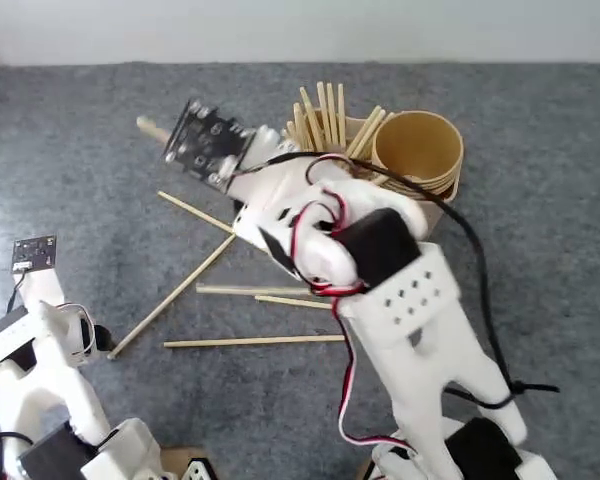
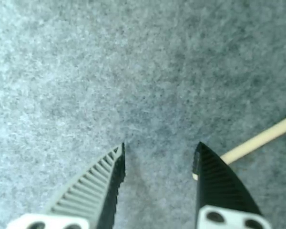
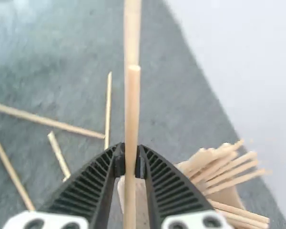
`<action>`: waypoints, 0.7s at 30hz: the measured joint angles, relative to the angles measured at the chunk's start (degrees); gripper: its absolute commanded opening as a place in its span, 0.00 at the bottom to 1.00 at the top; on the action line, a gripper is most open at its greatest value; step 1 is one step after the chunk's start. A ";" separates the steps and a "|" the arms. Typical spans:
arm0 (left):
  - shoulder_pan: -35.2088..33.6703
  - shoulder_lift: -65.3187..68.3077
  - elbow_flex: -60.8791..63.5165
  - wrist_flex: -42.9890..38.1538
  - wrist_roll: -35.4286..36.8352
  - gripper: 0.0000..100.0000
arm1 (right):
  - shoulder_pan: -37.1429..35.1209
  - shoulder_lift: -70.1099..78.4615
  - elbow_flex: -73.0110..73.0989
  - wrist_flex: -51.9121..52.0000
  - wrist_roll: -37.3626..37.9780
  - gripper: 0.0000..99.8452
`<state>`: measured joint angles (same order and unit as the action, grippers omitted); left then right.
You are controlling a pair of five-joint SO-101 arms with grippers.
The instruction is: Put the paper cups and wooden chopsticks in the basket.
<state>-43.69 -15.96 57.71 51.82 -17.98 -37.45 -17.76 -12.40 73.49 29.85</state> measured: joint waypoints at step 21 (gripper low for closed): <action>0.00 0.00 0.00 0.00 0.00 0.23 | 15.65 -0.53 -7.47 -12.04 -8.70 0.01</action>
<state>-43.69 -15.96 57.71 51.82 -17.98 -21.80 -18.29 -19.87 61.45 21.14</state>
